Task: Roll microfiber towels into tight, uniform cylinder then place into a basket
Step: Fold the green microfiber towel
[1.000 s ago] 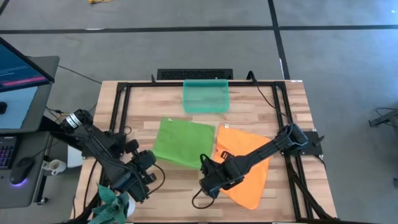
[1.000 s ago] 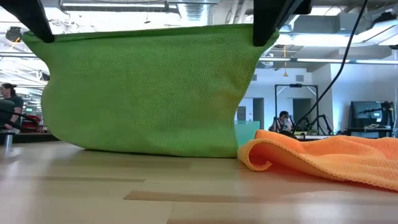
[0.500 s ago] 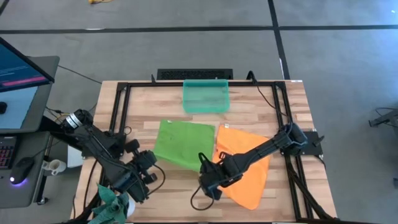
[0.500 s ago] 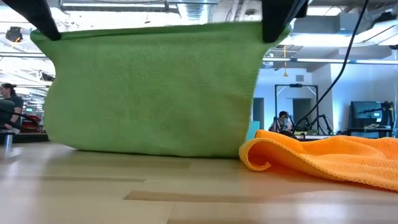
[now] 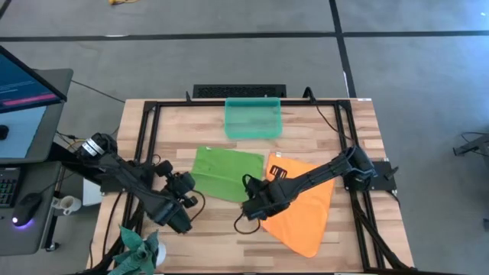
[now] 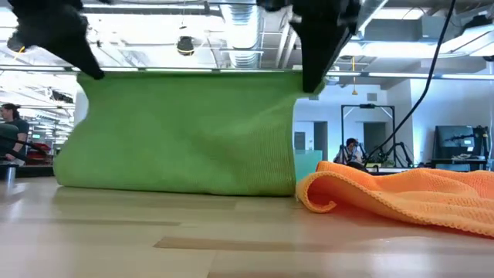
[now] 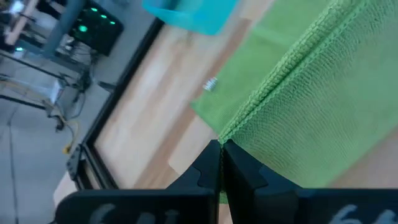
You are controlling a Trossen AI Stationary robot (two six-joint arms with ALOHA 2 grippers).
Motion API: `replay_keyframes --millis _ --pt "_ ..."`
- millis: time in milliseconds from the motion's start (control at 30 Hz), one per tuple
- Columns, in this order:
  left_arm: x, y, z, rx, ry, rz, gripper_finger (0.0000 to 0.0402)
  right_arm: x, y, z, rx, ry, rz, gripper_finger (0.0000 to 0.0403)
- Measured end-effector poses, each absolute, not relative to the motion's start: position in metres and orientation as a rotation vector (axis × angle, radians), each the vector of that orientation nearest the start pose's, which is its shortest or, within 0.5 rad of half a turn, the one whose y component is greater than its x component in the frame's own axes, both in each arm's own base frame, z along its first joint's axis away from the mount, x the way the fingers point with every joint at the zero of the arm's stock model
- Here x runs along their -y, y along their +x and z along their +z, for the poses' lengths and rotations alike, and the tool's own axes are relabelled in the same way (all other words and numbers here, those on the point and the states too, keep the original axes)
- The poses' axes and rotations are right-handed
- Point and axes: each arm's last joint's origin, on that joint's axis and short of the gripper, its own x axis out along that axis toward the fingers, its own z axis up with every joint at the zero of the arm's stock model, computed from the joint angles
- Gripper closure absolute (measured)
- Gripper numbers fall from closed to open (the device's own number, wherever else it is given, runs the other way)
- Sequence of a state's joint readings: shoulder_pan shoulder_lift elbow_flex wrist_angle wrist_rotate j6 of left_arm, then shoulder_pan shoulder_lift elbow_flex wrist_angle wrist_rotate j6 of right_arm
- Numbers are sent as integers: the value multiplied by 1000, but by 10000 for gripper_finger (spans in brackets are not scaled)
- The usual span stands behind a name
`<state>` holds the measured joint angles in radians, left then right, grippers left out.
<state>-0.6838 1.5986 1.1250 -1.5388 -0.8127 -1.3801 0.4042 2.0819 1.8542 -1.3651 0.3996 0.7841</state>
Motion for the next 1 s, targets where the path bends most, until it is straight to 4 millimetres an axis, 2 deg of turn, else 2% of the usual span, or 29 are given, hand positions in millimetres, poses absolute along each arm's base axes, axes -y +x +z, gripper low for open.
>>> replay_keyframes --millis 167,367,533,633,833,1000 --pt "118 205 219 -1007 219 937 401 -128 373 225 -1358 -3 -608 392" --pt "105 213 202 -1042 219 918 401 -115 374 199 -1370 -49 -596 392" --pt "91 216 192 -1069 221 942 401 -96 377 190 -1363 -107 -640 392" --pt "83 217 187 -1096 233 956 401 -91 382 182 -1335 -137 -595 393" --pt "72 224 186 -1110 219 968 401 -73 384 173 -1358 -134 -599 393" --pt "65 233 184 -1110 212 935 401 -68 382 170 -1386 -117 -599 393"
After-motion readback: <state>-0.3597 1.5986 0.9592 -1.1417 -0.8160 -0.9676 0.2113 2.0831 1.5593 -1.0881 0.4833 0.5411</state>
